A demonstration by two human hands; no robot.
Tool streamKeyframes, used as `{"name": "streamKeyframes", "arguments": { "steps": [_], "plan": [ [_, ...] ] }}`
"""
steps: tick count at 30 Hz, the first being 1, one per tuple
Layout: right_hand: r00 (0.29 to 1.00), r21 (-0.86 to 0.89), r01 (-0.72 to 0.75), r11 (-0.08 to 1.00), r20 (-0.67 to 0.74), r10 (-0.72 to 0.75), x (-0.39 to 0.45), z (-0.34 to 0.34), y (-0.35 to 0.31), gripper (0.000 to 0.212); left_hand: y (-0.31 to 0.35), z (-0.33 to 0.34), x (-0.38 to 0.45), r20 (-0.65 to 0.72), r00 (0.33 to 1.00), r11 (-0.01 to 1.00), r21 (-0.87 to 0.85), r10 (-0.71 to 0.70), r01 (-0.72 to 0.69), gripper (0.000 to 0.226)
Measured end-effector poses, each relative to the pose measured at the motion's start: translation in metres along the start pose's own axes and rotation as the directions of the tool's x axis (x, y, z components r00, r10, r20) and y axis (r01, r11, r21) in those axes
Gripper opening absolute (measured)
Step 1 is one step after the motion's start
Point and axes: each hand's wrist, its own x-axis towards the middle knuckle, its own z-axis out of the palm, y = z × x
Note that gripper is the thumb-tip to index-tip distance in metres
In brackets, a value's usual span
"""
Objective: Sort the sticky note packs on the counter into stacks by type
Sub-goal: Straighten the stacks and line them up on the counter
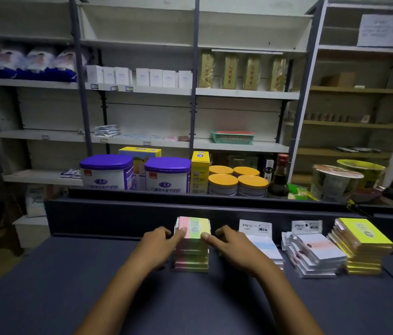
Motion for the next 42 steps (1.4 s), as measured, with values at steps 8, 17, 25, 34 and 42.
{"name": "streamKeyframes", "arguments": {
  "steps": [8, 17, 25, 34, 42],
  "plan": [
    [0.992, 0.497, -0.124, 0.859, 0.062, 0.108, 0.009, 0.025, -0.006, 0.059, -0.007, 0.015, 0.007, 0.059, 0.998, 0.968, -0.245, -0.031, 0.045, 0.052],
    [0.989, 0.724, -0.107, 0.681, 0.008, 0.147, -0.004, 0.029, -0.006, 0.062, -0.02, 0.018, 0.008, 0.047, 0.997, 0.832, -0.553, 0.061, -0.025, 0.087],
    [0.978, 0.474, 0.186, 0.86, -0.178, -0.113, -0.017, 0.027, -0.009, 0.06, -0.024, 0.012, 0.004, 0.028, 0.928, 0.807, -0.503, 0.372, -0.309, 0.084],
    [0.975, 0.521, 0.154, 0.839, 0.06, -0.216, -0.002, 0.047, 0.01, 0.075, -0.033, 0.025, 0.008, 0.21, 0.915, 0.823, -0.537, 0.345, -0.188, 0.099],
    [0.971, 0.514, 0.23, 0.826, -0.063, -0.231, -0.001, 0.059, 0.009, 0.081, -0.034, 0.039, 0.01, 0.131, 0.934, 0.793, -0.575, 0.333, -0.202, 0.068]
  ]
}}
